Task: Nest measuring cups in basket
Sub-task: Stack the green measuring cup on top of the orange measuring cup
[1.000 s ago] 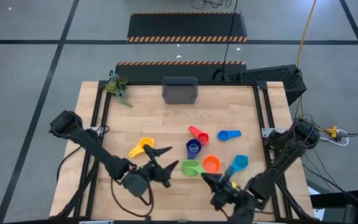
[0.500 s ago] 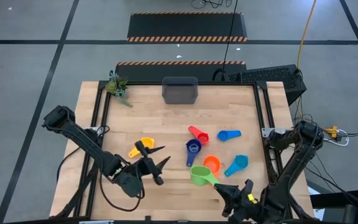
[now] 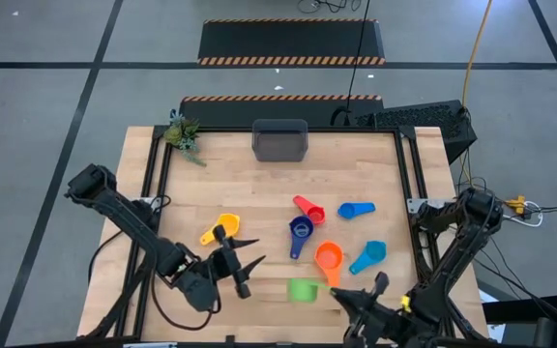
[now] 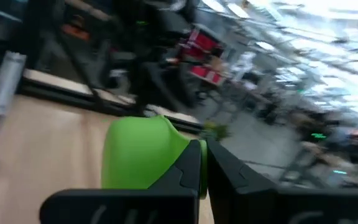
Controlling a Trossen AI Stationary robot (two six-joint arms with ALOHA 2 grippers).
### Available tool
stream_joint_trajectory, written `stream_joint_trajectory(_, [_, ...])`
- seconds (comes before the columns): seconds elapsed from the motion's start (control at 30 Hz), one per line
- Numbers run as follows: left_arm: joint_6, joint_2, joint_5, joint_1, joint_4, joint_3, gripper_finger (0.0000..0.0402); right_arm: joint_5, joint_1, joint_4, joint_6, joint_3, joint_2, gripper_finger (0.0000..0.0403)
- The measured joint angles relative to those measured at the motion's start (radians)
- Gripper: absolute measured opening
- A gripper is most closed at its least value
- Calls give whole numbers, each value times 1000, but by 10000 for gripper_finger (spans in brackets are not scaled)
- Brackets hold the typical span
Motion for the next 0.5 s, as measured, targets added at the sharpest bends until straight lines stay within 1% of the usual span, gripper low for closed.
stream_joint_trajectory(0.07, [-4, 0, 1, -10, 5, 0, 202, -51, -11, 46, -19, 0, 19, 0])
stream_joint_trajectory(0.1, [-7, 0, 1, -14, 6, 0, 202, -59, -13, 70, -31, 0, 30, 0])
stream_joint_trajectory(0.17, [-20, 0, 1, -24, 5, 0, 202, -36, -10, 82, -76, 2, 49, 0])
stream_joint_trajectory(0.23, [-31, 0, 1, -32, 5, 0, 202, 9, 10, 89, -135, 3, 57, 0])
stream_joint_trajectory(0.3, [-39, 0, 1, -40, 5, 0, 202, 68, 38, 147, -248, 4, 56, 0])
stream_joint_trajectory(0.4, [-41, 0, -1, -47, 5, 0, 202, 80, 77, 335, -498, 6, 40, 0])
stream_joint_trajectory(0.43, [-41, 0, -3, -47, 6, 0, 202, 79, 87, 351, -529, 6, 24, 0])
stream_joint_trajectory(0.5, [-39, 0, -4, -44, 12, 0, 202, 80, 101, 319, -540, 6, -19, 0])
